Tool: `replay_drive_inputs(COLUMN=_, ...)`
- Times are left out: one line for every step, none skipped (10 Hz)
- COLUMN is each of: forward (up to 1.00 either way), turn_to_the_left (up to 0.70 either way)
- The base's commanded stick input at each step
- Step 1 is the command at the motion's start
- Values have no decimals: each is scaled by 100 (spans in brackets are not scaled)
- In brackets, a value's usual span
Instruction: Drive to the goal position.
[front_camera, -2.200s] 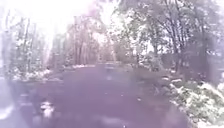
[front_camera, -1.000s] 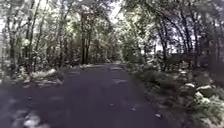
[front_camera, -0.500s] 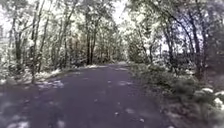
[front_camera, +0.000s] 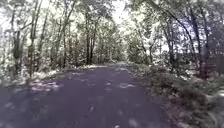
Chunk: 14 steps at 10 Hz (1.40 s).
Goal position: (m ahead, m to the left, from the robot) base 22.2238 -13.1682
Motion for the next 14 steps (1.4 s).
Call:
replay_drive_inputs(forward=45, turn_to_the_left=0)
replay_drive_inputs(forward=45, turn_to_the_left=0)
replay_drive_inputs(forward=45, turn_to_the_left=0)
replay_drive_inputs(forward=45, turn_to_the_left=0)
replay_drive_inputs(forward=45, turn_to_the_left=0)
replay_drive_inputs(forward=45, turn_to_the_left=0)
replay_drive_inputs(forward=45, turn_to_the_left=0)
replay_drive_inputs(forward=45, turn_to_the_left=0)
replay_drive_inputs(forward=45, turn_to_the_left=0)
replay_drive_inputs(forward=45, turn_to_the_left=0)
replay_drive_inputs(forward=45, turn_to_the_left=0)
replay_drive_inputs(forward=45, turn_to_the_left=0)
replay_drive_inputs(forward=45, turn_to_the_left=0)
replay_drive_inputs(forward=45, turn_to_the_left=0)
